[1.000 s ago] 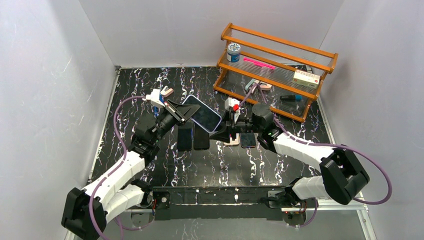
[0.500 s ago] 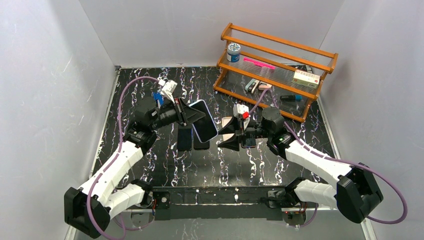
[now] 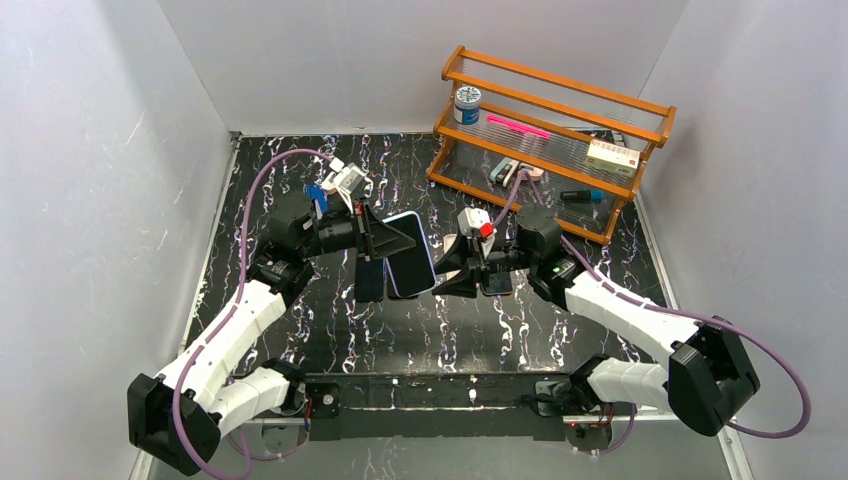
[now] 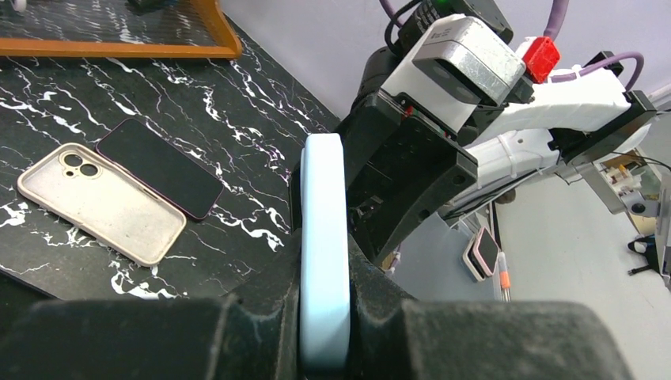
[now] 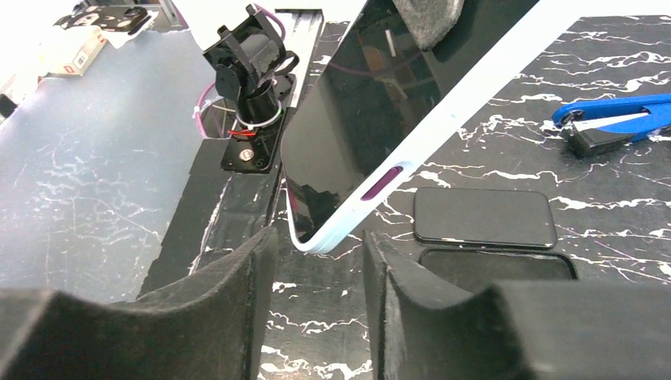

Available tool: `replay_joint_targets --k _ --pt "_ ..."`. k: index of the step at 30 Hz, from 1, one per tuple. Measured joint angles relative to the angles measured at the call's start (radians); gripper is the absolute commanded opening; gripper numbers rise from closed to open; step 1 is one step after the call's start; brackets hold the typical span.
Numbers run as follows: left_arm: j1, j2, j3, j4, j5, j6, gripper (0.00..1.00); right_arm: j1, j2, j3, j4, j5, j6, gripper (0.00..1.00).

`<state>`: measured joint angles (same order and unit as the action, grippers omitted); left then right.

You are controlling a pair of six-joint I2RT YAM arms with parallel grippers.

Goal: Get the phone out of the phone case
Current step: Remove the phone case from the phone.

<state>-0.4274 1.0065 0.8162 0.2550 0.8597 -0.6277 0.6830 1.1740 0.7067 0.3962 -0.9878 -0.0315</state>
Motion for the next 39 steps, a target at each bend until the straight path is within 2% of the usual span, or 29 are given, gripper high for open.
replay_joint_targets --k 4,7,15,31,35,39 --pt "0.000 0.000 0.000 0.003 0.019 0.000 0.00 0.001 0.014 0.014 -0.009 -0.033 -0.013 0.32" --pt "0.000 0.001 0.003 0.008 0.033 0.000 0.00 0.001 0.028 0.031 -0.034 -0.064 -0.028 0.16" --pt "0.000 0.021 0.004 0.040 0.077 -0.015 0.00 0.000 0.046 0.046 -0.066 -0.120 -0.073 0.01" --pt "0.007 0.044 0.004 0.090 0.060 -0.114 0.00 0.020 0.054 0.092 -0.186 -0.085 -0.349 0.03" --pt "-0.001 0.043 0.004 0.068 0.057 -0.106 0.00 0.019 0.063 0.110 -0.187 -0.061 -0.364 0.27" --pt "-0.008 0.030 0.022 -0.032 0.046 -0.027 0.00 0.019 0.059 0.110 -0.188 -0.062 -0.338 0.42"
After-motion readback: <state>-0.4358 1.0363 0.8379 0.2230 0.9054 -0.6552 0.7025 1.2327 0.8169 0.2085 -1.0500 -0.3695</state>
